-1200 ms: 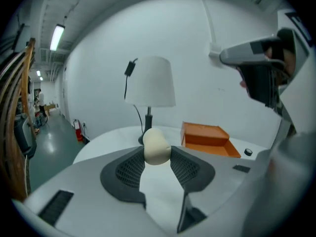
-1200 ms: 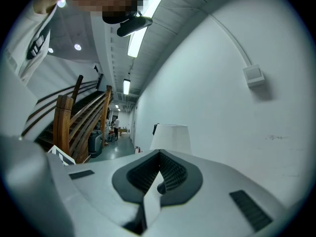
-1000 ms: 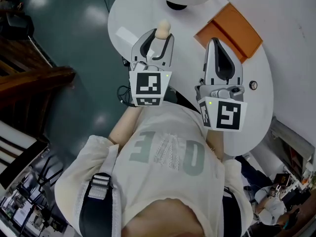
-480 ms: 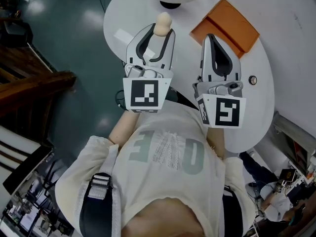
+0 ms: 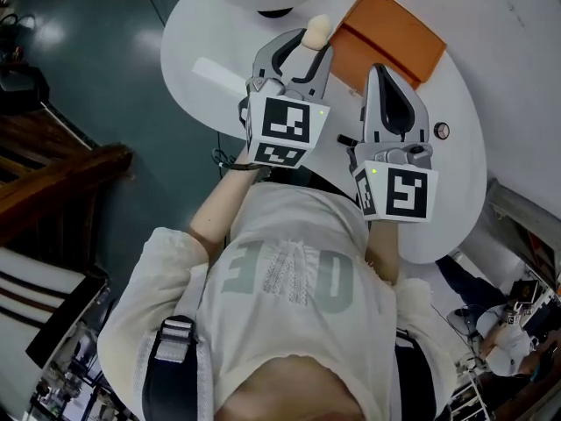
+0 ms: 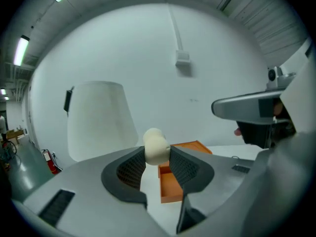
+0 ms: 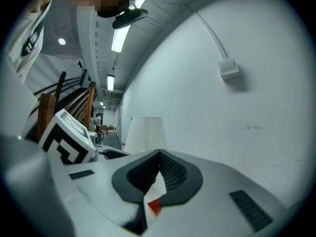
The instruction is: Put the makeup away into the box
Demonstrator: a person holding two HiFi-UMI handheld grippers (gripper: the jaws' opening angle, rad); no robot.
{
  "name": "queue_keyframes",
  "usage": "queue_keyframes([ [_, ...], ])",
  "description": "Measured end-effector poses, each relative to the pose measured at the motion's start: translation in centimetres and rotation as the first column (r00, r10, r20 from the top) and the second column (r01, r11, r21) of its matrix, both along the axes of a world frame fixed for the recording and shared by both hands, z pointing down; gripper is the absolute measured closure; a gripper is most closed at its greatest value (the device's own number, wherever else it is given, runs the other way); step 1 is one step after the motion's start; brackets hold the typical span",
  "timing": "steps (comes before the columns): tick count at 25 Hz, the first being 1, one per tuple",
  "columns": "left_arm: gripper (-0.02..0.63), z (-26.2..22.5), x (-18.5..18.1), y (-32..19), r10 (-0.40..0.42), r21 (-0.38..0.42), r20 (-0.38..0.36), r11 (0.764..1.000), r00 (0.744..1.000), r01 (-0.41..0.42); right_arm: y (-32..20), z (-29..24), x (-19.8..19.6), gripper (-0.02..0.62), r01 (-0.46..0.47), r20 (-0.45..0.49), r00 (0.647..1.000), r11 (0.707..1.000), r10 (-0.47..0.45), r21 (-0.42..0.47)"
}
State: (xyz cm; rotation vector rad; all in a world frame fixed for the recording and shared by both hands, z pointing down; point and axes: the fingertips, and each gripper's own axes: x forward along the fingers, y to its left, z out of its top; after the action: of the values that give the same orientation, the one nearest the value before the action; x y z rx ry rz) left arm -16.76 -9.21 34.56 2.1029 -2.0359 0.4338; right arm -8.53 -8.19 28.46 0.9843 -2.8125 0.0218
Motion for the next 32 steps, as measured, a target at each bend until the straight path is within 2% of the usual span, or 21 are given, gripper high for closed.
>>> queue_keyframes([
  [4, 0.454, 4.7, 1.9, -3.3, 0.070, -0.121, -0.020, 0.990, 0.997, -0.072, -1.9, 1.5, 1.8, 0.591, -0.055, -0.001, 0.998, 0.998, 0.055, -0.041],
  [6, 0.454, 6.9, 2.4, -4.5, 0.088, -0.177, -0.006, 0.980, 0.996, -0.088, -2.8, 2.2, 2.4, 0.591, -0.076, 0.001, 0.997, 0.995, 0.076, -0.060],
  [13, 0.454, 13.2, 3.7, -5.9, 0.146, -0.357, 0.017, 0.925, 0.989, -0.130, -4.1, 5.0, 3.3, 0.591, -0.106, 0.000, 0.994, 0.985, 0.107, -0.135],
  [19, 0.453, 14.6, 4.5, -6.2, 0.174, -0.398, 0.013, 0.904, 0.985, -0.154, -4.3, 6.4, 4.0, 0.591, -0.132, -0.004, 0.991, 0.975, 0.133, -0.179],
  [27, 0.449, 15.7, 4.6, -5.9, 0.174, -0.428, 0.015, 0.891, 0.985, -0.151, -4.5, 6.9, 4.2, 0.591, -0.136, -0.003, 0.990, 0.971, 0.138, -0.197],
  [30, 0.402, 15.9, 4.4, -5.4, 0.173, -0.436, 0.011, 0.887, 0.985, -0.151, -4.1, 6.9, 3.8, 0.591, -0.132, -0.004, 0.991, 0.971, 0.134, -0.198],
  [32, 0.399, 15.9, 4.7, -5.3, 0.169, -0.433, 0.004, 0.888, 0.986, -0.151, -4.0, 7.1, 4.0, 0.591, -0.128, -0.002, 0.991, 0.971, 0.130, -0.201],
])
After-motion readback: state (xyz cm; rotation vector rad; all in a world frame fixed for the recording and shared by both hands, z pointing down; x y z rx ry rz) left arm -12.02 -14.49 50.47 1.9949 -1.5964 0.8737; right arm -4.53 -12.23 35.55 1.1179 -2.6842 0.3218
